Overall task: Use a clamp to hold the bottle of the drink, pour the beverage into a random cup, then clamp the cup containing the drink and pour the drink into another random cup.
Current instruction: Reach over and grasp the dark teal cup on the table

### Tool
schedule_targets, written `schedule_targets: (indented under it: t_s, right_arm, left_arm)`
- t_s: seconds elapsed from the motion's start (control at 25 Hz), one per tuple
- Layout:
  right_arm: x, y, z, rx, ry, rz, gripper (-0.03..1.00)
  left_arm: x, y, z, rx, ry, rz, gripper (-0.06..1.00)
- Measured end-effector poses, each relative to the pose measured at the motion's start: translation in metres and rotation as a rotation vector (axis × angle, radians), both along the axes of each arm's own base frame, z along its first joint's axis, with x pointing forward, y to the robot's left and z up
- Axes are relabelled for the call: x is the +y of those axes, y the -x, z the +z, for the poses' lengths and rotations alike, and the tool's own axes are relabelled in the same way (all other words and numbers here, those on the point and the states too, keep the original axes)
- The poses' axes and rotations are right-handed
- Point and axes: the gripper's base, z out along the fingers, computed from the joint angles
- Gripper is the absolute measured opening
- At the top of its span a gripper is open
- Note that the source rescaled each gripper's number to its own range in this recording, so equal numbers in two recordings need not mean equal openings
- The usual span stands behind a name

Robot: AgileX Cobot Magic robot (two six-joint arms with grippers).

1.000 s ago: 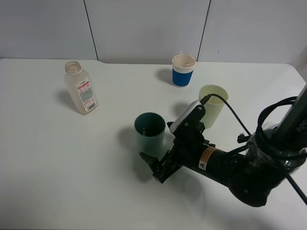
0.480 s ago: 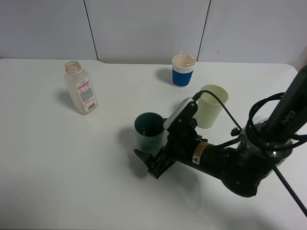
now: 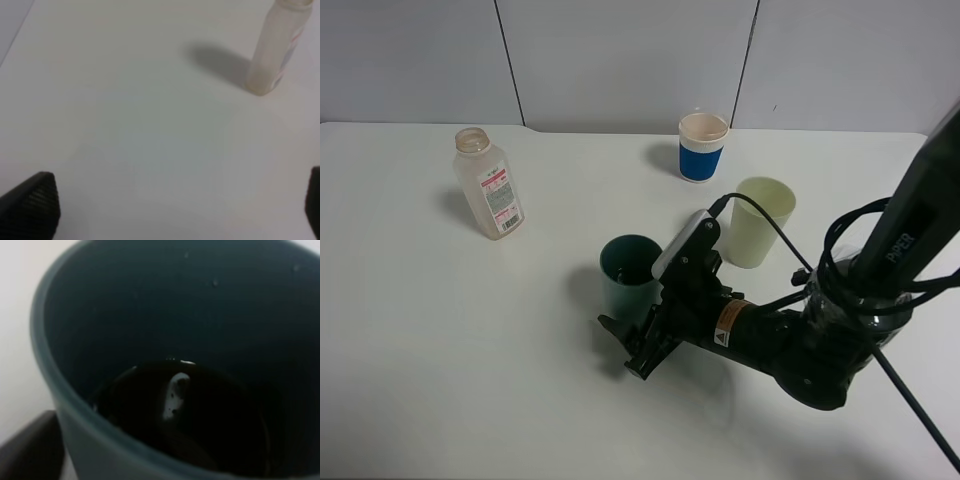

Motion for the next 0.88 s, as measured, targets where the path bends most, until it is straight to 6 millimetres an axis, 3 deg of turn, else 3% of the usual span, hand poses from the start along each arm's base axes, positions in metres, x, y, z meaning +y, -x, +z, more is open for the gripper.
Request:
schedule_targets:
  t_s: [0.04, 0.08, 0.88]
  right_arm:
    - [0.0, 0.0, 0.0, 0.001, -0.001, 0.0, 0.02]
    - [0.0, 0.0, 0.0, 0.0, 0.0, 0.0, 0.01]
    - [0.0004, -0.0008, 0.0047, -0.005, -0.002, -0.002, 0.0]
  left_arm:
    - [0.0, 0.0, 0.0, 0.0, 0.0, 0.0, 1.0]
    - [0.0, 0.0, 0.0, 0.0, 0.0, 0.0, 1.0]
    - [0.0, 0.0, 0.0, 0.0, 0.0, 0.0, 1.0]
